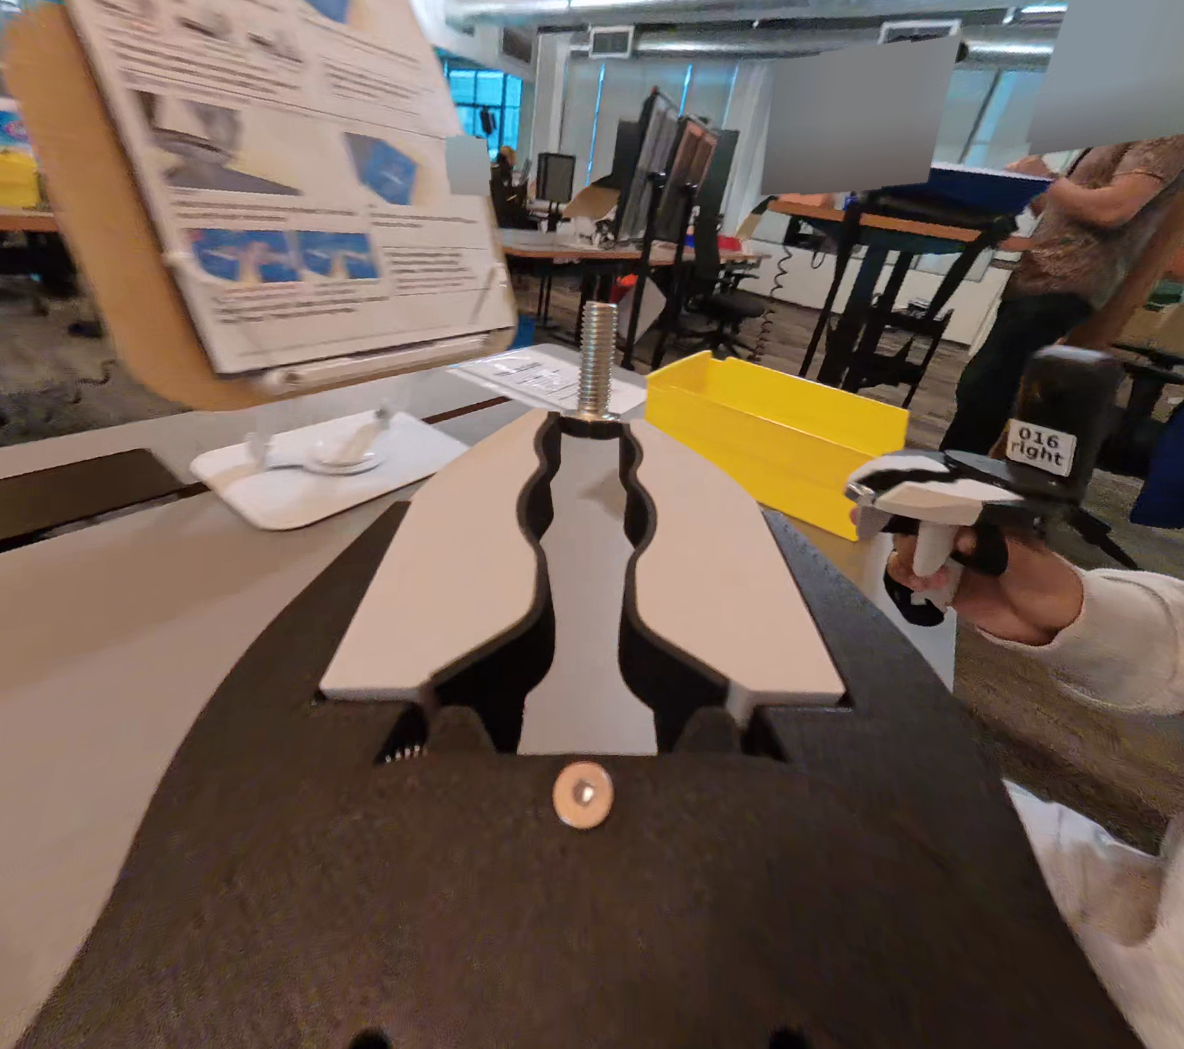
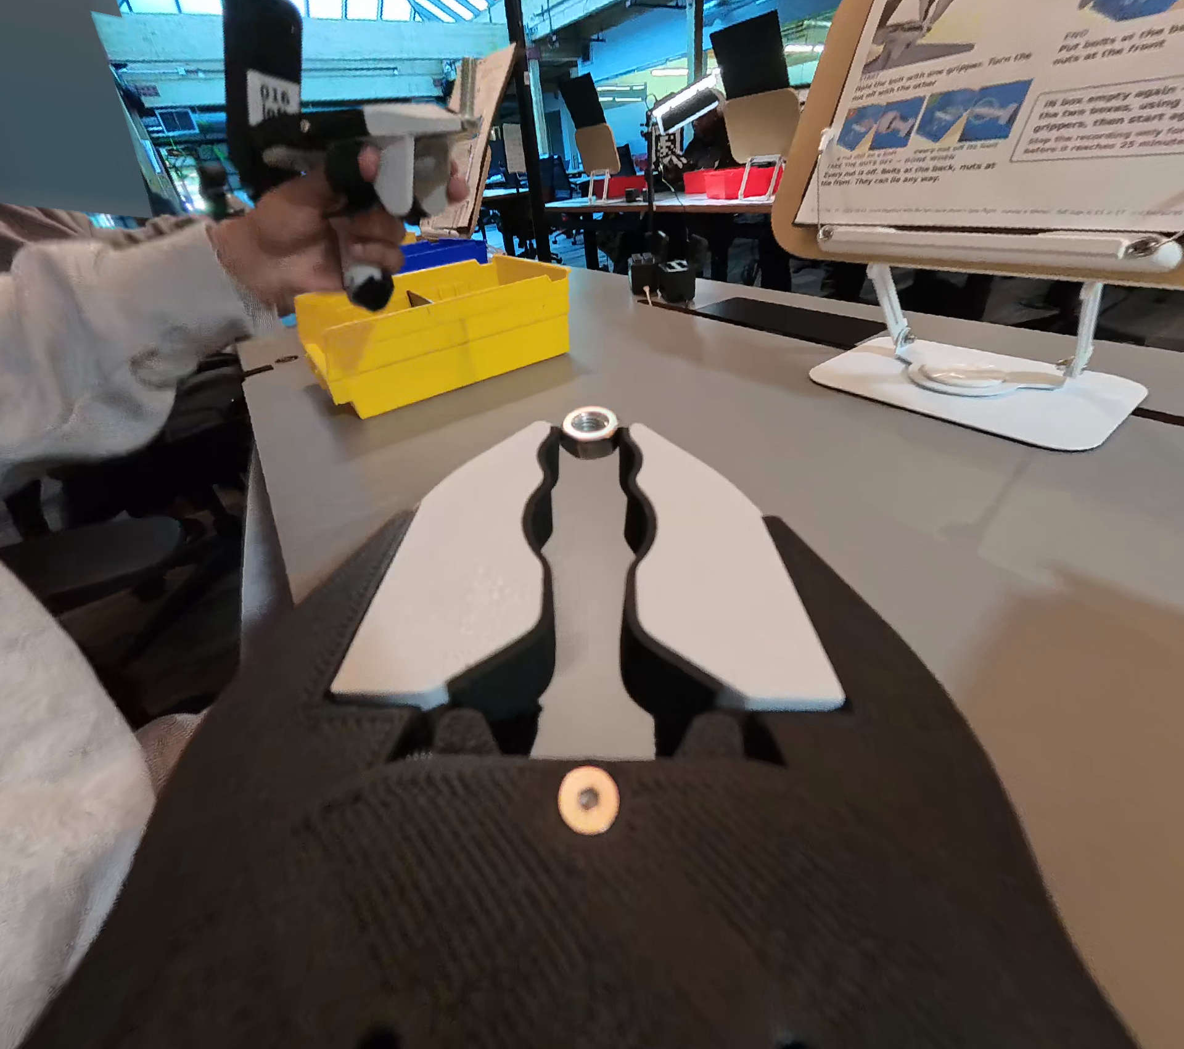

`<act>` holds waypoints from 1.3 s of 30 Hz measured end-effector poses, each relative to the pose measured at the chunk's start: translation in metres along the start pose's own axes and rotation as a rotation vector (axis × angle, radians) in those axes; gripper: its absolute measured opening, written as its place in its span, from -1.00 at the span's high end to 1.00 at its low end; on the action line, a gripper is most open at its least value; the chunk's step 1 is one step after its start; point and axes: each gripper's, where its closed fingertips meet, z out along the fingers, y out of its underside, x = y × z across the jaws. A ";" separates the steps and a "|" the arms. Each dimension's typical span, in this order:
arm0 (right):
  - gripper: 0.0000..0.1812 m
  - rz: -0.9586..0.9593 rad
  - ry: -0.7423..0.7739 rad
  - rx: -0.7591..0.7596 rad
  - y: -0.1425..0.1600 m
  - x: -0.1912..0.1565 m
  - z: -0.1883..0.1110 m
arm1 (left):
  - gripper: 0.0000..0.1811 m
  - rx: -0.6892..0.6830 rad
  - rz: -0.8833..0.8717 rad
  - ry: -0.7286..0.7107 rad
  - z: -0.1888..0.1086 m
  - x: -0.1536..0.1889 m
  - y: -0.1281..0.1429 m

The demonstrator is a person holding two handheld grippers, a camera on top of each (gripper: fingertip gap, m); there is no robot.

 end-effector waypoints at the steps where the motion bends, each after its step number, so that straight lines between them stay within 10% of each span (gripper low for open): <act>1: 0.81 -0.003 0.001 0.008 -0.003 0.000 -0.002 | 0.79 0.014 0.003 0.014 0.011 0.018 0.014; 11: 0.81 -0.007 -0.033 0.051 -0.020 -0.010 -0.016 | 0.79 0.084 -0.026 0.141 0.052 0.123 0.088; 39: 0.81 -0.089 -0.135 -0.121 -0.018 -0.044 -0.003 | 0.79 0.032 -0.144 0.339 0.057 0.164 0.124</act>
